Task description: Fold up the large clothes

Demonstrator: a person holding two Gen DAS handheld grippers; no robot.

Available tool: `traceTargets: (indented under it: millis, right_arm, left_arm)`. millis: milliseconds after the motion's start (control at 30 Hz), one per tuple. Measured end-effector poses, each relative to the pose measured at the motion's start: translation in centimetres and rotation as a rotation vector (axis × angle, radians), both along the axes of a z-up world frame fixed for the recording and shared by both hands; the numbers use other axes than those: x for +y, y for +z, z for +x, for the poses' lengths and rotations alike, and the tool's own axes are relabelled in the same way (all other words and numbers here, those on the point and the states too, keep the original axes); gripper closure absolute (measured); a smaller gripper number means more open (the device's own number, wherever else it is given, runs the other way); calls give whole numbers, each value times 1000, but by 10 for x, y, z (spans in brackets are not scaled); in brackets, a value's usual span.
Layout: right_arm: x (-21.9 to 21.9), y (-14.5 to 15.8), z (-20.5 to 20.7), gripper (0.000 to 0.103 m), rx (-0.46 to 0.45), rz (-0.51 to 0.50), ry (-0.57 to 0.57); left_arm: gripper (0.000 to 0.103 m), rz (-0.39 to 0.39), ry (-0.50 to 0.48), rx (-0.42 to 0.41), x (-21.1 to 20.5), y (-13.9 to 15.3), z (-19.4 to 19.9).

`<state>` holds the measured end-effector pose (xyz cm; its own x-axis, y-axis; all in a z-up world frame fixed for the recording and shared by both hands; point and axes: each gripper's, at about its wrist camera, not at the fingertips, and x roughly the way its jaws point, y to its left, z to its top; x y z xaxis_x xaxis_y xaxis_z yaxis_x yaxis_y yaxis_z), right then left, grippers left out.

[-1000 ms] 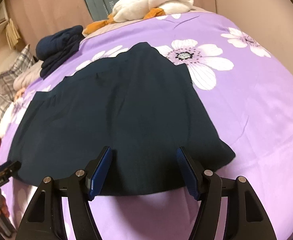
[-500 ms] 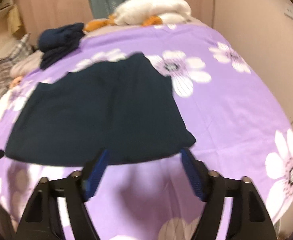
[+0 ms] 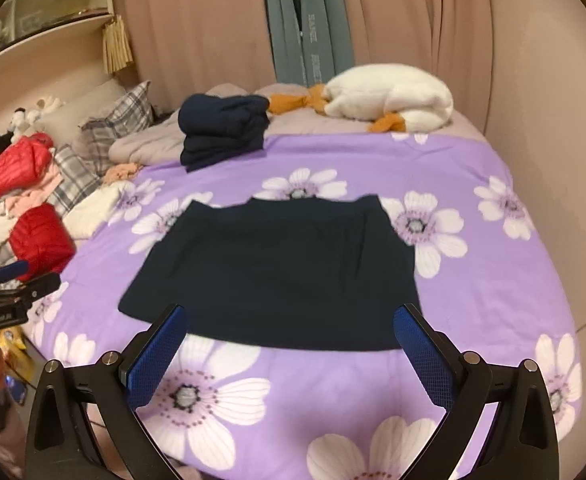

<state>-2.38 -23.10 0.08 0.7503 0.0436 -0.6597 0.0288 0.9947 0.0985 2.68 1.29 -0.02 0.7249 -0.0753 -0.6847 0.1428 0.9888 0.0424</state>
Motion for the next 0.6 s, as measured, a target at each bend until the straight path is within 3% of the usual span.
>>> traceTargets:
  millis: [133,233,600]
  right_arm:
    - [10,19,-7,1,-24,7,11]
    - [14,22,-8,1,-29,5,21]
    - [27,18,-7,1,-11,0,68]
  left_arm:
    - [0,-42,-17,-31,2,21,-17]
    - [0,-18,-9,-45,0,30,-23]
    - [0,28,-23,-51,-8,30,-26]
